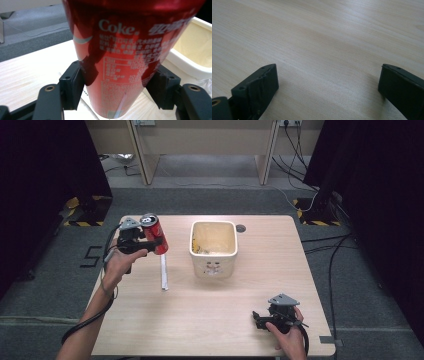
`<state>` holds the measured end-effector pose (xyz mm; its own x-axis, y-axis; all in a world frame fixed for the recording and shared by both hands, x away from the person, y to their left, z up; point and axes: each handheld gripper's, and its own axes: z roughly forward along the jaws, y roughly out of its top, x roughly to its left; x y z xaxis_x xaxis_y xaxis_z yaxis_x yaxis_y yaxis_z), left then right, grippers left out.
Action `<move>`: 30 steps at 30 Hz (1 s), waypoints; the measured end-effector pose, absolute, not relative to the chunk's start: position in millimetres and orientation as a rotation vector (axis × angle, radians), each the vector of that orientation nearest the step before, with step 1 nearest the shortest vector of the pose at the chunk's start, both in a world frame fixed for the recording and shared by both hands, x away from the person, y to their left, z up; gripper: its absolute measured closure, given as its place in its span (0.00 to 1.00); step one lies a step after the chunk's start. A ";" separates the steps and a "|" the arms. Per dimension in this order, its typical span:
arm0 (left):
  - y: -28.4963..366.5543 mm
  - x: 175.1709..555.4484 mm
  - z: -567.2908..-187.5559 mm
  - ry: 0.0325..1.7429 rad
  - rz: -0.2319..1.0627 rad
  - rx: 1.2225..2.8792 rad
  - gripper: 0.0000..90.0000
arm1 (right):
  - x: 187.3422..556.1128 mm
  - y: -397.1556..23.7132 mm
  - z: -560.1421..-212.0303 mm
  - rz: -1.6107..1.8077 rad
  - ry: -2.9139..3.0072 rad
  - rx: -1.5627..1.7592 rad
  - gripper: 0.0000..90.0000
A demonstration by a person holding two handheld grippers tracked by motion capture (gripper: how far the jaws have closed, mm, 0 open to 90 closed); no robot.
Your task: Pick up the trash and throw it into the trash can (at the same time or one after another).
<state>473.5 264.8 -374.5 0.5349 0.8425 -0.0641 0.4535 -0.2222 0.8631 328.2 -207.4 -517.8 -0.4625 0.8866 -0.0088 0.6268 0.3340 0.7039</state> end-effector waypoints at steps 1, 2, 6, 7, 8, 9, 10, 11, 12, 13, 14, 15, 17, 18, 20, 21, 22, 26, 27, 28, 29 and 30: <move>264.3 473.2 -373.1 1.066 0.528 1.856 0.39 | 328.2 -207.4 -517.8 0.904 2.212 1.336 0.03; 263.5 473.1 -370.3 1.062 0.501 1.851 0.39 | 328.2 -207.5 -517.8 0.903 2.212 1.335 0.03; 260.5 473.9 -364.6 1.054 0.494 1.858 0.39 | 328.2 -207.4 -517.8 0.904 2.212 1.336 0.03; 259.3 474.2 -362.4 1.050 0.496 1.861 0.39 | 328.1 -207.4 -517.7 0.905 2.212 1.337 0.03; 258.4 474.3 -360.7 1.047 0.497 1.860 0.39 | 328.1 -207.4 -517.7 0.905 2.212 1.337 0.03; 257.2 474.4 -358.4 1.043 0.499 1.858 0.39 | 328.2 -207.5 -517.8 0.903 2.212 1.335 0.03; 255.9 474.1 -355.6 1.036 0.499 1.854 0.39 | 328.1 -207.4 -517.7 0.904 2.213 1.337 0.03; 254.9 473.7 -353.4 1.031 0.493 1.853 0.39 | 328.2 -207.6 -517.8 0.904 2.214 1.331 0.03; 254.3 473.5 -351.9 1.026 0.488 1.853 0.39 | 328.0 -207.6 -517.8 0.905 2.216 1.331 0.03; 253.4 473.1 -349.9 1.022 0.480 1.853 0.39 | 327.9 -207.6 -517.8 0.905 2.216 1.330 0.03; 251.1 472.4 -345.7 1.015 0.479 1.855 0.39 | 327.8 -207.5 -517.8 0.906 2.216 1.332 0.03; 251.1 472.4 -345.7 1.015 0.479 1.855 0.39 | 327.8 -207.5 -517.8 0.906 2.216 1.332 0.03; 247.6 471.8 -341.7 1.005 0.484 1.860 0.39 | 327.6 -207.4 -517.7 0.906 2.216 1.335 0.03; 242.4 471.6 -338.2 0.990 0.475 1.865 0.39 | 327.7 -207.5 -517.8 0.906 2.217 1.332 0.03; 240.4 471.7 -337.2 0.985 0.472 1.869 0.39 | 327.6 -207.5 -517.8 0.906 2.217 1.332 0.03; 237.7 471.7 -335.9 0.979 0.473 1.874 0.39 | 327.6 -207.5 -517.8 0.906 2.217 1.332 0.03; 235.2 471.8 -334.7 0.973 0.473 1.875 0.39 | 327.7 -207.6 -517.8 0.907 2.218 1.329 0.03; 224.4 474.2 -328.8 0.948 0.474 1.886 0.39 | 327.6 -207.7 -517.8 0.906 2.219 1.328 0.03; 224.4 474.2 -328.8 0.948 0.474 1.886 0.39 | 327.6 -207.7 -517.8 0.906 2.219 1.328 0.03; 222.6 475.3 -327.7 0.947 0.466 1.882 0.39 | 327.5 -207.7 -517.8 0.906 2.219 1.329 0.03; 220.6 476.4 -326.5 0.943 0.462 1.878 0.39 | 327.6 -207.7 -517.8 0.906 2.219 1.328 0.03; 218.5 477.2 -325.1 0.940 0.464 1.879 0.39 | 327.6 -207.7 -517.8 0.906 2.219 1.328 0.03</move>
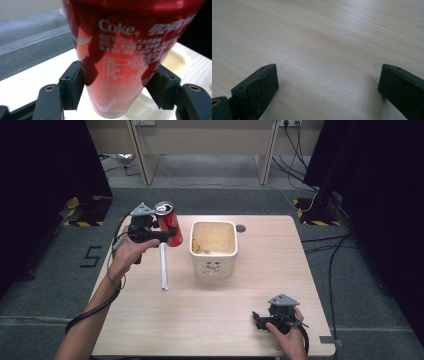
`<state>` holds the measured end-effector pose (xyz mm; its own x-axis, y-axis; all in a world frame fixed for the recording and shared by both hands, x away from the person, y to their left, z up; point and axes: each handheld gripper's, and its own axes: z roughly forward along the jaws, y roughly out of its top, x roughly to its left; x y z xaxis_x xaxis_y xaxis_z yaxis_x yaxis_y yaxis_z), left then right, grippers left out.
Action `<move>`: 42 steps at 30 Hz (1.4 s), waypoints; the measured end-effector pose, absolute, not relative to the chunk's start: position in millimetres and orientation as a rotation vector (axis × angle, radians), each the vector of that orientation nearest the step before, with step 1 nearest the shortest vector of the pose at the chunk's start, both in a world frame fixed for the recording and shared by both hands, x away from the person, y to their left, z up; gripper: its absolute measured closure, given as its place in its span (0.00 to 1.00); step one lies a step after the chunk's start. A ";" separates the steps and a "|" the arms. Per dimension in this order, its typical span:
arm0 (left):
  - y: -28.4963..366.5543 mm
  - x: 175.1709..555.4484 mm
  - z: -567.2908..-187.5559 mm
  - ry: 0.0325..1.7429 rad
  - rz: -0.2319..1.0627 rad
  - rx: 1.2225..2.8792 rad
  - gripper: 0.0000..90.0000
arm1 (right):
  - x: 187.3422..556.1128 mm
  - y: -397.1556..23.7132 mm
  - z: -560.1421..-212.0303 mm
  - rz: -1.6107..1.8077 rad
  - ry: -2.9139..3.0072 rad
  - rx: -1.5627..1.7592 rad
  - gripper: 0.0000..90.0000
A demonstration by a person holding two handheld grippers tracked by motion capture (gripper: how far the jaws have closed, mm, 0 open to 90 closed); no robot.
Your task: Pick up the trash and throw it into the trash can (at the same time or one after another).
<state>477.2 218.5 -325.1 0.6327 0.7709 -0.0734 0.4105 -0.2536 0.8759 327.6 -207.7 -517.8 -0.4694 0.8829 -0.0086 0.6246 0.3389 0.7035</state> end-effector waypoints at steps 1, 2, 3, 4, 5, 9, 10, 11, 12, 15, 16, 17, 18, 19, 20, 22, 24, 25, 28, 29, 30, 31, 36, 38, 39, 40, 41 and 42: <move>216.2 477.9 -323.7 0.935 0.467 1.881 0.39 | 327.5 -207.6 -517.7 0.907 2.219 1.330 0.03; 213.4 478.5 -321.6 0.928 0.473 1.886 0.39 | 327.4 -207.5 -517.7 0.908 2.219 1.331 0.03; 209.4 479.4 -318.9 0.920 0.484 1.895 0.39 | 327.4 -207.5 -517.7 0.908 2.219 1.332 0.03; 209.4 479.4 -318.9 0.920 0.484 1.895 0.39 | 327.4 -207.5 -517.7 0.908 2.219 1.332 0.03; 207.4 480.2 -317.6 0.917 0.475 1.892 0.39 | 327.4 -207.5 -517.7 0.908 2.219 1.332 0.03; 198.8 483.5 -313.1 0.909 0.465 1.887 0.39 | 327.3 -207.6 -517.5 0.906 2.221 1.331 0.03; 192.8 485.0 -312.1 0.901 0.460 1.891 0.39 | 327.2 -207.6 -517.5 0.907 2.221 1.331 0.03; 192.8 485.0 -312.1 0.901 0.460 1.891 0.39 | 327.2 -207.6 -517.5 0.907 2.221 1.331 0.03; 190.7 485.4 -312.0 0.896 0.461 1.895 0.39 | 327.2 -207.6 -517.5 0.907 2.221 1.331 0.03; 182.3 487.6 -312.3 0.888 0.454 1.903 0.39 | 327.4 -207.9 -517.5 0.905 2.221 1.326 0.03; 179.5 488.6 -312.8 0.887 0.450 1.903 0.39 | 327.4 -207.9 -517.5 0.905 2.221 1.326 0.03; 174.2 491.4 -313.9 0.889 0.432 1.894 0.39 | 327.4 -207.9 -517.5 0.905 2.221 1.325 0.03; 174.2 491.4 -313.9 0.889 0.432 1.894 0.39 | 327.4 -207.9 -517.5 0.905 2.221 1.325 0.03; 170.3 493.4 -314.9 0.889 0.426 1.891 0.39 | 327.4 -207.9 -517.5 0.906 2.221 1.325 0.03; 167.8 494.8 -315.9 0.887 0.426 1.892 0.39 | 327.4 -207.9 -517.6 0.906 2.221 1.325 0.03; 161.1 497.5 -318.4 0.882 0.418 1.897 0.39 | 327.4 -207.9 -517.6 0.906 2.221 1.325 0.03; 153.8 498.7 -320.9 0.874 0.438 1.910 0.39 | 327.4 -207.9 -517.5 0.906 2.221 1.325 0.03; 149.4 499.8 -322.6 0.871 0.444 1.917 0.39 | 327.4 -207.9 -517.6 0.905 2.222 1.323 0.03; 140.1 502.7 -325.4 0.867 0.428 1.925 0.39 | 327.4 -208.0 -517.6 0.903 2.222 1.323 0.03; 135.9 504.4 -326.9 0.866 0.427 1.927 0.39 | 327.3 -208.0 -517.6 0.903 2.222 1.323 0.03; 132.6 505.8 -328.1 0.866 0.424 1.931 0.39 | 326.9 -207.5 -517.5 0.906 2.220 1.332 0.03; 126.2 508.6 -331.7 0.865 0.417 1.934 0.39 | 326.9 -207.5 -517.7 0.908 2.219 1.329 0.03; 117.4 512.4 -339.1 0.862 0.404 1.949 0.39 | 326.8 -207.8 -517.8 0.909 2.222 1.321 0.03; 114.0 514.6 -343.1 0.867 0.404 1.958 0.39 | 326.8 -207.9 -517.8 0.909 2.222 1.320 0.03; 113.1 515.4 -344.4 0.867 0.406 1.960 0.39 | 326.8 -207.9 -517.8 0.909 2.222 1.320 0.03; 112.0 516.4 -346.5 0.871 0.408 1.961 0.39 | 326.7 -207.8 -517.8 0.910 2.222 1.322 0.03; 111.1 517.9 -348.8 0.876 0.408 1.965 0.39 | 326.7 -207.8 -517.8 0.910 2.223 1.321 0.03; 110.9 518.8 -350.2 0.878 0.409 1.967 0.39 | 326.7 -207.8 -517.8 0.910 2.222 1.321 0.03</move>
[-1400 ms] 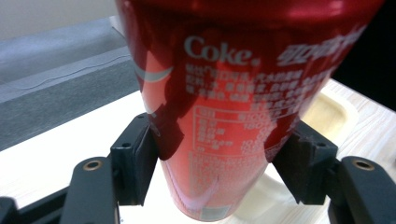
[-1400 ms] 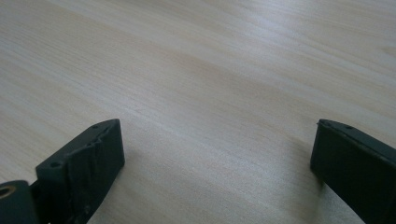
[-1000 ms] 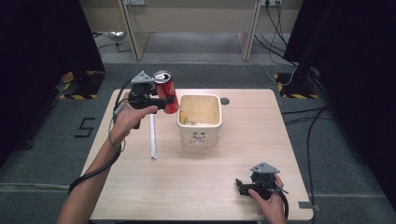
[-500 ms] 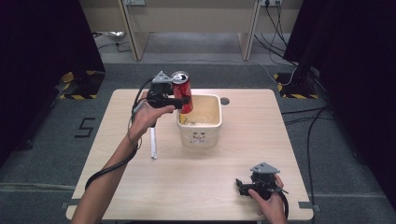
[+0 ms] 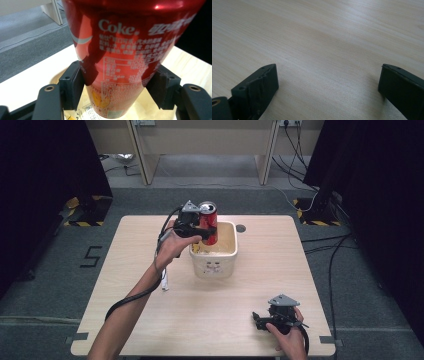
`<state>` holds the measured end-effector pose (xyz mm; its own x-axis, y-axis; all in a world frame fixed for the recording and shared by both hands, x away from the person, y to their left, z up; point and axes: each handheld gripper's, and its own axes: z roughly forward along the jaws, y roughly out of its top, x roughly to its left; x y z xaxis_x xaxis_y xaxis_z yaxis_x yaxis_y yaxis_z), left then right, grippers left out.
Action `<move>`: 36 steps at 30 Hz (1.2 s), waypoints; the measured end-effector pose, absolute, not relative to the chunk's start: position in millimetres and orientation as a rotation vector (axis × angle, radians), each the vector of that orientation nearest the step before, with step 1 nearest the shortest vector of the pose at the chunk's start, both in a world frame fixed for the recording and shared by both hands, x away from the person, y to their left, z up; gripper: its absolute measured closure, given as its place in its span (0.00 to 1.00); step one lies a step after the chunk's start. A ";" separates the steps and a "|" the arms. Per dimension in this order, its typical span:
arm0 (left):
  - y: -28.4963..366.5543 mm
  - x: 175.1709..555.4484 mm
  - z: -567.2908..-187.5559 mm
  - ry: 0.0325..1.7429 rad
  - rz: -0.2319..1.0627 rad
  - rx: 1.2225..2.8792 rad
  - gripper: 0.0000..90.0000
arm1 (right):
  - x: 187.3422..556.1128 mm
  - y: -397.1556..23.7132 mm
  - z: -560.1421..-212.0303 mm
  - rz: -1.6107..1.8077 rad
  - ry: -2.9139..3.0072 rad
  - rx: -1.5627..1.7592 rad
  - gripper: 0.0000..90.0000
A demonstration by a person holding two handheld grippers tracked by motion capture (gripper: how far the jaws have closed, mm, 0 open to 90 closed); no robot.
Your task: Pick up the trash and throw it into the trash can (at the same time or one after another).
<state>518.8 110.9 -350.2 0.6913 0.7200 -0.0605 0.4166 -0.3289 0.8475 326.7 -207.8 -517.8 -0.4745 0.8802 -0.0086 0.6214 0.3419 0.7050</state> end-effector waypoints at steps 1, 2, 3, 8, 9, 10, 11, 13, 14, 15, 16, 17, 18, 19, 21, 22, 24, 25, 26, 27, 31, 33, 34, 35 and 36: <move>110.3 519.9 -352.1 0.882 0.410 1.966 0.39 | 326.7 -207.8 -517.8 0.910 2.223 1.321 0.03; 110.0 520.8 -353.9 0.886 0.413 1.967 0.39 | 326.7 -207.8 -517.8 0.910 2.223 1.321 0.03; 109.5 521.5 -355.7 0.890 0.416 1.966 0.39 | 326.6 -207.9 -517.6 0.908 2.224 1.321 0.03; 105.4 521.6 -366.7 0.877 0.404 1.991 0.38 | 326.5 -207.7 -517.6 0.909 2.226 1.321 0.03; 105.3 523.5 -368.6 0.852 0.409 1.995 0.38 | 326.5 -207.7 -517.6 0.909 2.226 1.321 0.03; 104.8 522.4 -369.9 0.881 0.399 1.997 0.38 | 326.4 -207.6 -517.6 0.910 2.226 1.323 0.03; 104.8 522.4 -369.9 0.881 0.399 1.997 0.38 | 326.4 -207.6 -517.6 0.910 2.226 1.323 0.03; 105.0 525.6 -372.6 0.854 0.412 2.003 0.38 | 326.4 -207.6 -517.6 0.909 2.226 1.323 0.03; 104.7 523.8 -373.2 0.888 0.400 2.004 0.38 | 326.4 -207.6 -517.6 0.909 2.226 1.323 0.03; 104.9 524.0 -373.7 0.887 0.402 2.006 0.38 | 326.4 -207.6 -517.6 0.909 2.226 1.323 0.03; 105.2 524.2 -374.2 0.889 0.403 2.006 0.38 | 326.4 -207.6 -517.6 0.909 2.226 1.323 0.03; 105.9 524.7 -374.7 0.889 0.402 2.007 0.38 | 326.4 -207.6 -517.6 0.909 2.227 1.323 0.03; 106.6 525.0 -375.8 0.892 0.403 2.007 0.38 | 326.4 -207.5 -517.7 0.910 2.226 1.323 0.03; 107.1 525.1 -376.5 0.894 0.405 2.008 0.38 | 326.4 -207.5 -517.7 0.909 2.229 1.320 0.03; 107.6 525.6 -377.4 0.894 0.408 2.009 0.38 | 326.4 -207.5 -517.7 0.910 2.229 1.318 0.03; 109.1 526.5 -378.9 0.901 0.409 2.007 0.38 | 326.4 -207.5 -517.7 0.910 2.230 1.318 0.03; 110.0 527.1 -379.4 0.901 0.410 2.008 0.38 | 326.3 -207.4 -517.7 0.910 2.230 1.319 0.03; 110.5 527.7 -380.1 0.904 0.408 2.005 0.38 | 326.3 -207.4 -517.7 0.911 2.230 1.319 0.03; 111.2 528.2 -380.7 0.908 0.405 2.003 0.38 | 326.3 -207.4 -517.7 0.911 2.230 1.319 0.03; 111.5 528.5 -381.4 0.909 0.405 2.003 0.38 | 326.3 -207.4 -517.7 0.910 2.230 1.319 0.03; 111.1 528.3 -383.6 0.907 0.405 2.008 0.38 | 326.3 -207.4 -517.7 0.910 2.231 1.319 0.03; 110.4 528.3 -384.7 0.907 0.407 2.015 0.38 | 326.3 -207.4 -517.7 0.910 2.231 1.319 0.03; 109.5 528.5 -385.7 0.908 0.403 2.016 0.38 | 326.3 -207.4 -517.6 0.910 2.231 1.319 0.03; 109.5 528.5 -385.7 0.908 0.403 2.016 0.38 | 326.3 -207.4 -517.6 0.910 2.231 1.319 0.03; 109.0 528.5 -386.1 0.907 0.401 2.018 0.38 | 326.4 -207.4 -517.6 0.909 2.231 1.317 0.03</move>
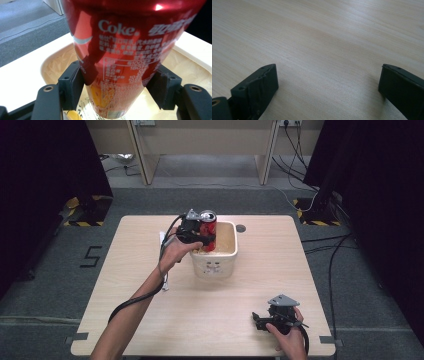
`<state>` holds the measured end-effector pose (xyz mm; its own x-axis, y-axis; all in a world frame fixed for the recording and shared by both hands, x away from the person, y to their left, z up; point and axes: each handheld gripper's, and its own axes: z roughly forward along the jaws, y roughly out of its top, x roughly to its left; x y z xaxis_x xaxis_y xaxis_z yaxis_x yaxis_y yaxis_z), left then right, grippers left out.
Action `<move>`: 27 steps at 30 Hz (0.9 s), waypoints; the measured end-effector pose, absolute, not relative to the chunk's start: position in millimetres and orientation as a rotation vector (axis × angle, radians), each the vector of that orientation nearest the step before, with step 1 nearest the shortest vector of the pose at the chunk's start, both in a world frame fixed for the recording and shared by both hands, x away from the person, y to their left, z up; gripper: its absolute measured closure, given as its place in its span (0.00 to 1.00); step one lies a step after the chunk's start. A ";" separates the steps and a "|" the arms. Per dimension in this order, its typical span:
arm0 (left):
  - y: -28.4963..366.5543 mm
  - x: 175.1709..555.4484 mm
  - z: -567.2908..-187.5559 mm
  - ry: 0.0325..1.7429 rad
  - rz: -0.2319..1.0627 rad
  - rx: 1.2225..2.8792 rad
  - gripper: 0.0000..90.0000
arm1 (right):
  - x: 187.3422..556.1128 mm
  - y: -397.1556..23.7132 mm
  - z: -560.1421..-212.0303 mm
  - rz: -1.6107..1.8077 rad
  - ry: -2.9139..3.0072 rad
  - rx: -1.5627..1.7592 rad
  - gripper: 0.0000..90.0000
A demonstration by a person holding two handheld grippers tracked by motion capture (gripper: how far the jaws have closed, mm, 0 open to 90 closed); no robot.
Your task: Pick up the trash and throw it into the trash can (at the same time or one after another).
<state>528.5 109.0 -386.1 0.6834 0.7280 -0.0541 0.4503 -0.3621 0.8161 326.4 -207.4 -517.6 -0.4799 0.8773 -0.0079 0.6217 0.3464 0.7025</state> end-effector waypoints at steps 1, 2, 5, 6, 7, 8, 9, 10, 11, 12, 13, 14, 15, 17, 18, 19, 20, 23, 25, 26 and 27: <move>108.6 528.5 -386.3 0.908 0.401 2.020 0.38 | 326.4 -207.4 -517.6 0.909 2.230 1.317 0.03; 108.2 528.5 -386.5 0.907 0.399 2.021 0.38 | 326.4 -207.4 -517.6 0.909 2.230 1.318 0.03; 107.3 529.0 -387.3 0.907 0.402 2.029 0.38 | 326.3 -207.4 -517.6 0.909 2.231 1.317 0.03; 107.3 529.0 -387.3 0.907 0.402 2.029 0.37 | 326.3 -207.4 -517.6 0.909 2.231 1.317 0.03; 107.3 529.1 -387.5 0.908 0.402 2.029 0.37 | 326.3 -207.4 -517.6 0.909 2.231 1.317 0.03; 107.2 529.1 -387.7 0.910 0.402 2.029 0.37 | 326.3 -207.4 -517.6 0.909 2.231 1.317 0.03; 107.3 529.0 -387.7 0.911 0.403 2.028 0.37 | 326.3 -207.4 -517.6 0.909 2.231 1.317 0.03; 107.3 528.7 -387.6 0.912 0.402 2.025 0.37 | 326.3 -207.4 -517.6 0.910 2.231 1.317 0.03; 107.6 528.5 -387.1 0.913 0.403 2.023 0.36 | 326.3 -207.4 -517.6 0.909 2.231 1.316 0.03; 107.8 528.0 -386.4 0.916 0.403 2.016 0.34 | 326.3 -207.4 -517.6 0.909 2.231 1.316 0.03; 108.4 527.5 -384.9 0.916 0.398 2.010 0.31 | 326.3 -207.4 -517.6 0.910 2.231 1.316 0.03; 108.9 526.8 -383.5 0.914 0.396 2.005 0.30 | 326.3 -207.3 -517.6 0.910 2.232 1.317 0.03; 109.0 526.2 -382.4 0.914 0.396 2.000 0.29 | 326.2 -207.3 -517.7 0.910 2.232 1.317 0.03; 110.1 524.8 -379.5 0.910 0.401 1.994 0.28 | 326.2 -207.2 -517.7 0.911 2.232 1.317 0.03; 110.8 524.3 -378.3 0.910 0.404 1.991 0.27 | 326.2 -207.3 -517.7 0.910 2.232 1.317 0.03; 111.5 523.6 -377.0 0.910 0.401 1.987 0.25 | 326.2 -207.3 -517.7 0.910 2.232 1.316 0.03; 112.1 522.7 -375.8 0.909 0.402 1.983 0.25 | 326.2 -207.3 -517.7 0.910 2.232 1.316 0.03; 113.8 518.7 -371.5 0.896 0.401 1.983 0.25 | 326.2 -207.3 -517.7 0.910 2.232 1.316 0.03; 114.6 516.0 -368.6 0.891 0.401 1.982 0.25 | 326.2 -207.3 -517.7 0.910 2.233 1.316 0.03; 115.1 514.7 -367.2 0.891 0.403 1.982 0.26 | 326.2 -207.3 -517.7 0.910 2.232 1.316 0.03; 115.9 513.7 -366.2 0.889 0.404 1.982 0.26 | 326.3 -207.3 -517.7 0.911 2.232 1.316 0.03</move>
